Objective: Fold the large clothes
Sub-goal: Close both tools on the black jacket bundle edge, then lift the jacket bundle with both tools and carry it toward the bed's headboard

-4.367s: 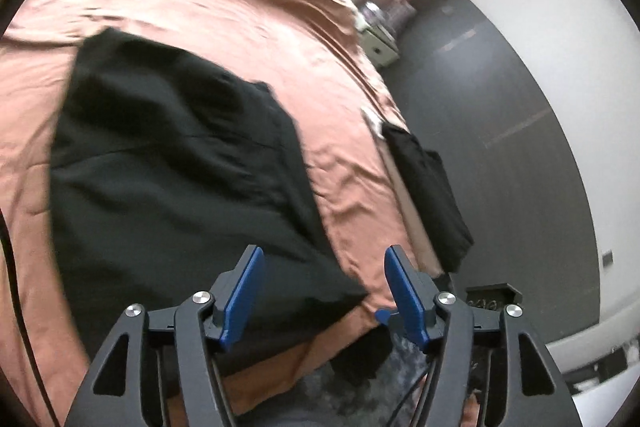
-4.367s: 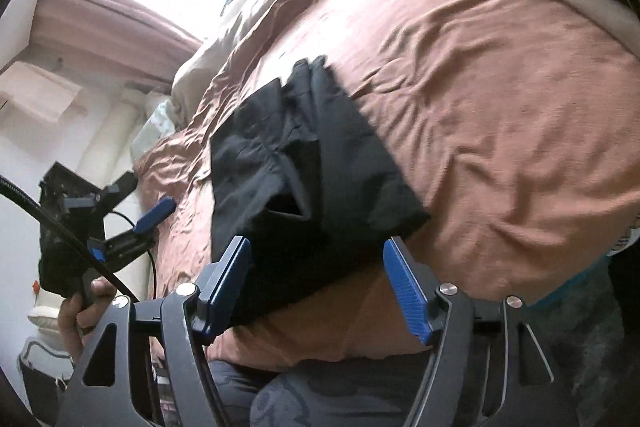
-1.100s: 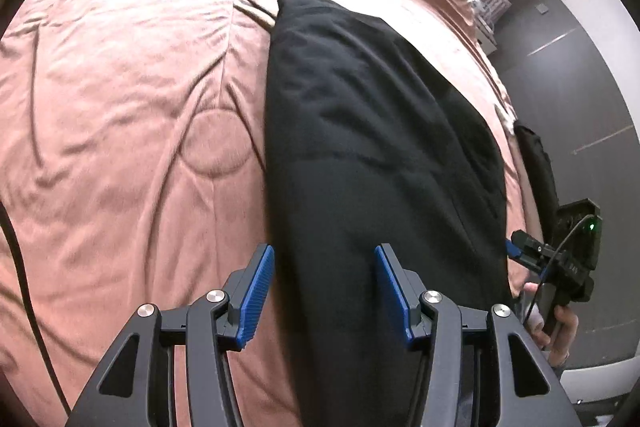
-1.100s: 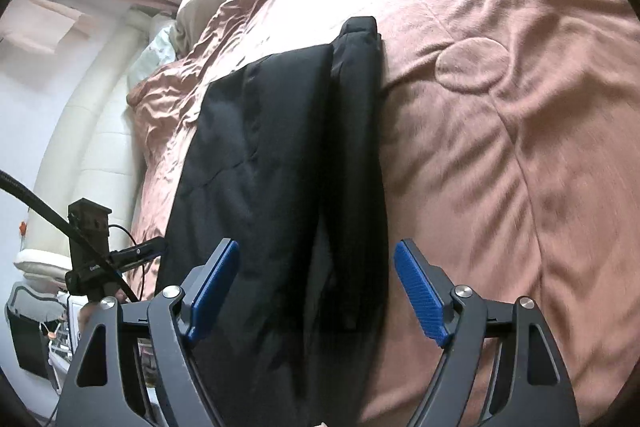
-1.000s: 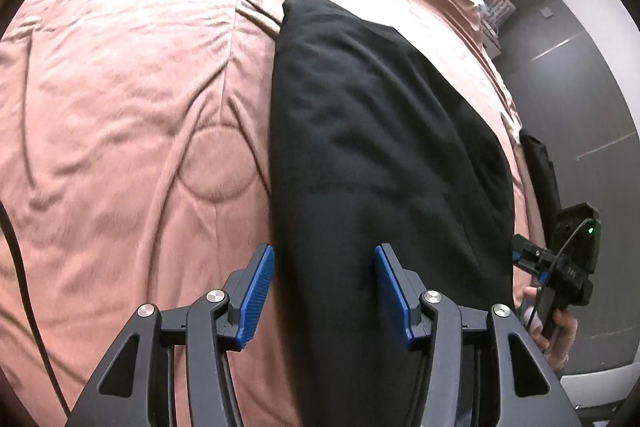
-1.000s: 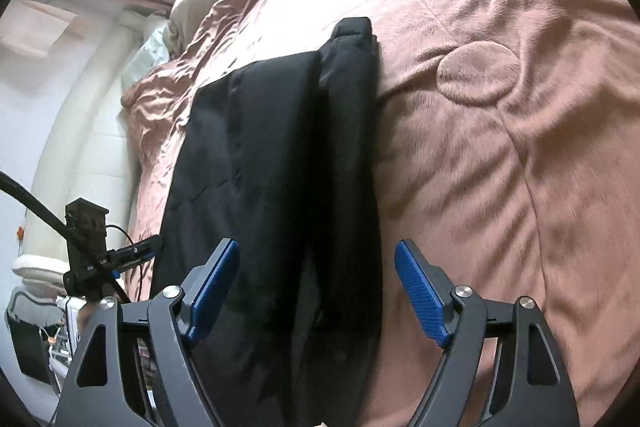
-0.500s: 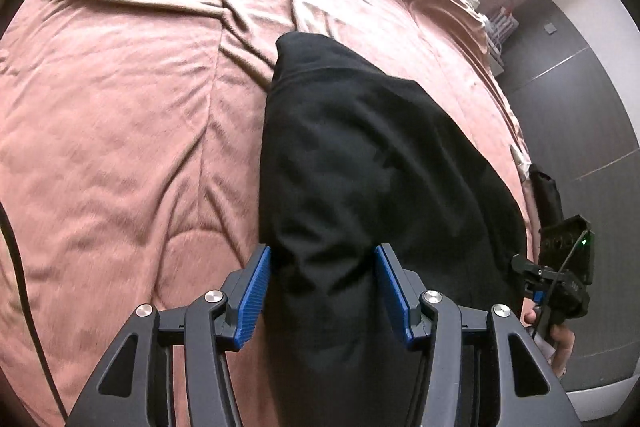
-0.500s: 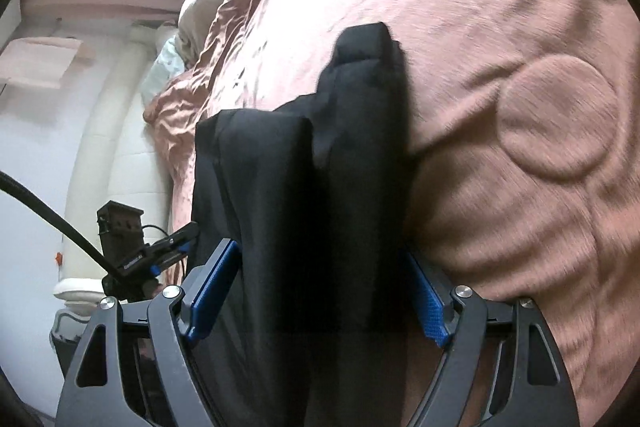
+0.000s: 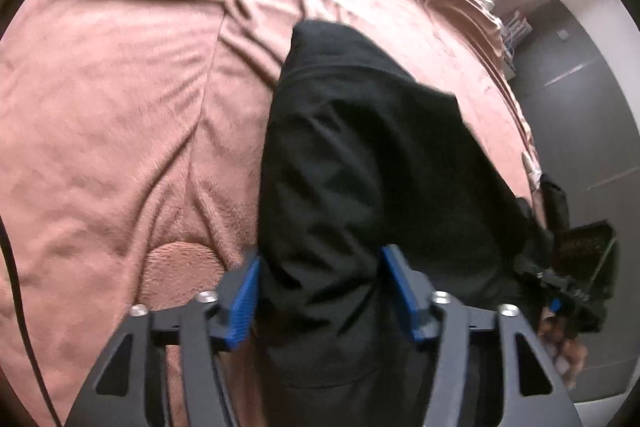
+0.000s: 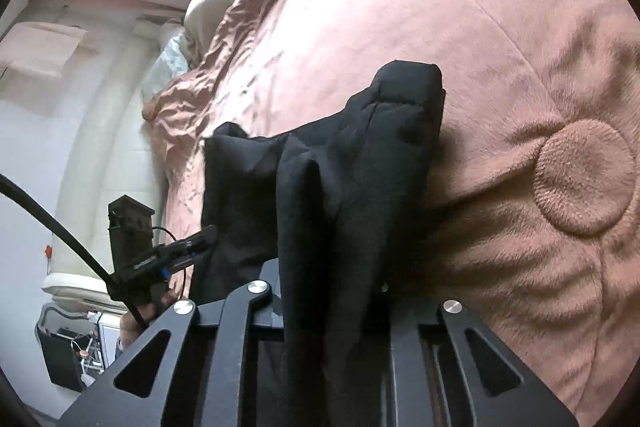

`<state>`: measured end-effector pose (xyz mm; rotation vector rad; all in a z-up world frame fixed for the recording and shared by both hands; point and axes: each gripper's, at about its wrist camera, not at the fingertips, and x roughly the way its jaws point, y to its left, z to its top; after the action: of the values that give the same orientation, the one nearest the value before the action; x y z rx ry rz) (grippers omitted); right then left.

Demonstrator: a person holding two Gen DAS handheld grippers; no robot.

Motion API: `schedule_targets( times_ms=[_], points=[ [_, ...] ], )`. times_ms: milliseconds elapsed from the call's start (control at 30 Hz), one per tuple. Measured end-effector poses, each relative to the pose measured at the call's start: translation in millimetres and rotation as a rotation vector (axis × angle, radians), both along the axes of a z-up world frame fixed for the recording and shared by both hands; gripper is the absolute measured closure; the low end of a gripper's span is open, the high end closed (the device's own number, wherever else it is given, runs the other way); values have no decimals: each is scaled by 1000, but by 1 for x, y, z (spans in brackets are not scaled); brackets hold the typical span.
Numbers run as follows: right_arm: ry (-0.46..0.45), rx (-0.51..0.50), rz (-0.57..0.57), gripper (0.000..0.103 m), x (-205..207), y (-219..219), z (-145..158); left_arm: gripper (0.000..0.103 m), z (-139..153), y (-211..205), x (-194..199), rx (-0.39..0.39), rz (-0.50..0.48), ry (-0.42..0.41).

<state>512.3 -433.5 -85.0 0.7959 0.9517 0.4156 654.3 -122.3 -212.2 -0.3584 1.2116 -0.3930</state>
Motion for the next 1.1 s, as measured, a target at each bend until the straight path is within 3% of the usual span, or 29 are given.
schedule_targets(
  times_ms=[100, 200, 800, 1100],
  points=[
    [-34, -26, 14, 92, -7, 13, 15, 75, 20, -7, -12, 19, -19, -49],
    [-73, -46, 23, 93, -16, 26, 31, 81, 42, -7, -25, 27, -31, -95],
    [-313, -103, 81, 93, -117, 79, 123, 84, 168, 64, -121, -56, 33, -353],
    [-407, -123, 176, 93, -130, 153, 162, 85, 225, 131, -168, -50, 149, -468]
  ],
)
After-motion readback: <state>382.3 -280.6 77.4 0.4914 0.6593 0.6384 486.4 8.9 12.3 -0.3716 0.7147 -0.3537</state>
